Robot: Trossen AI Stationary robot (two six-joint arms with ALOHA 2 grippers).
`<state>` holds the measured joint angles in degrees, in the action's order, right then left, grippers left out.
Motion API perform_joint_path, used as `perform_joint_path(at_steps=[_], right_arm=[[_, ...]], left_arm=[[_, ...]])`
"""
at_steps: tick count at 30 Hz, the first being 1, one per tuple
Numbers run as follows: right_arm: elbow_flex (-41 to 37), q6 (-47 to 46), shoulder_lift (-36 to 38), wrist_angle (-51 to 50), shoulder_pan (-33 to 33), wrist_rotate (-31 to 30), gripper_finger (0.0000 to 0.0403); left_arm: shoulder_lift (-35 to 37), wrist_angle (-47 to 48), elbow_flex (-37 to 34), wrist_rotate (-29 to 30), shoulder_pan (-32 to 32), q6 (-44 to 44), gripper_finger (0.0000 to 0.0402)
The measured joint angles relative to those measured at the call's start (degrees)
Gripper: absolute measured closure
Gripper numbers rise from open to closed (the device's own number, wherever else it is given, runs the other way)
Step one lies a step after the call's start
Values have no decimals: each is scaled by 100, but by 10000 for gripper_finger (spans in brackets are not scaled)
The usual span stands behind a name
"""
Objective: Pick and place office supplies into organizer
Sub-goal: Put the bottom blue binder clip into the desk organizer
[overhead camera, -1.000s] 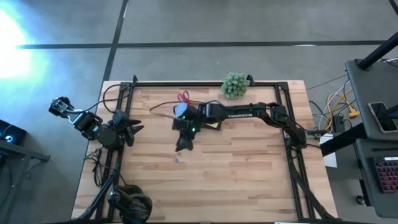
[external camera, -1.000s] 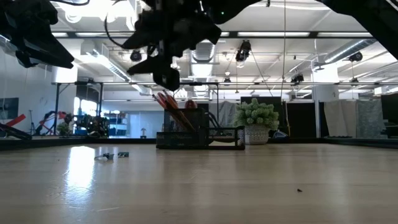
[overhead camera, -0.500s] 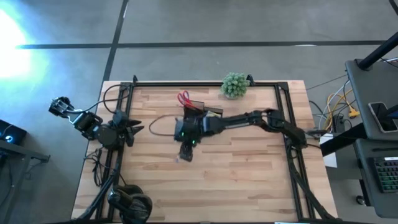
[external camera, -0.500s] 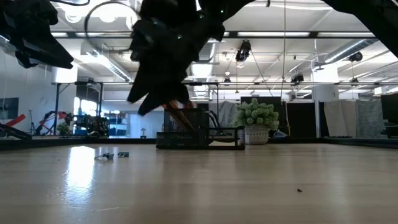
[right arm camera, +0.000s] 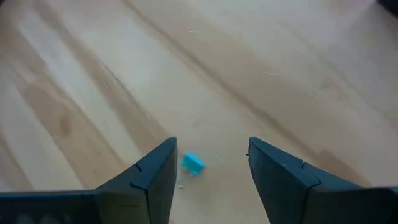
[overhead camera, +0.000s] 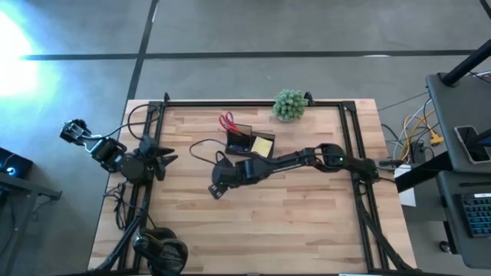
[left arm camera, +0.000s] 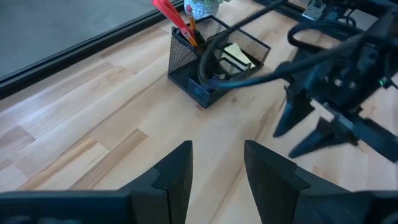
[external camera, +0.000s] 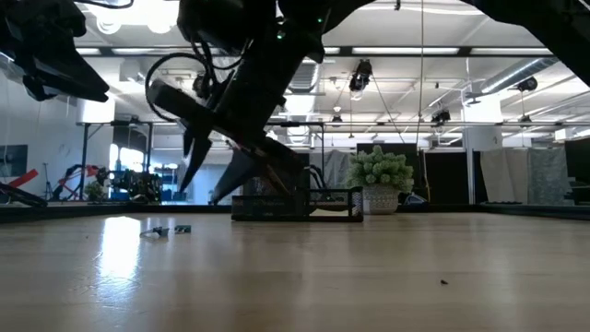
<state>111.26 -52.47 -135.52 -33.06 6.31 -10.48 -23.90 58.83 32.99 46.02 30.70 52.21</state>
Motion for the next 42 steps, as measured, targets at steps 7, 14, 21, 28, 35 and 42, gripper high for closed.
perform_joint_path(at_steps=[7,14,21,28,35,42], right_arm=[[416,291,-263,-99,184,464,216],[1018,1136,-133,-1284,101,-78,216],[1898,1401,66,-3524,31,-1266,216],[2236,1669,438,-4728,31,-1822,216],[2177,1657,588,-5334,144,-2087,216],[2087,1653,584,-5547,250,-2126,216]], left_arm=[[6,-336,-36,-482,2,-3,272],[-525,-1631,-364,-1265,2,-1023,272],[-1730,-2772,-639,-1314,1,-1510,272],[-3421,-4696,-774,-1676,-11,-1916,272],[-4967,-6037,-699,-1955,-26,-2019,272],[-5982,-6801,-594,-2118,-42,-2125,272]])
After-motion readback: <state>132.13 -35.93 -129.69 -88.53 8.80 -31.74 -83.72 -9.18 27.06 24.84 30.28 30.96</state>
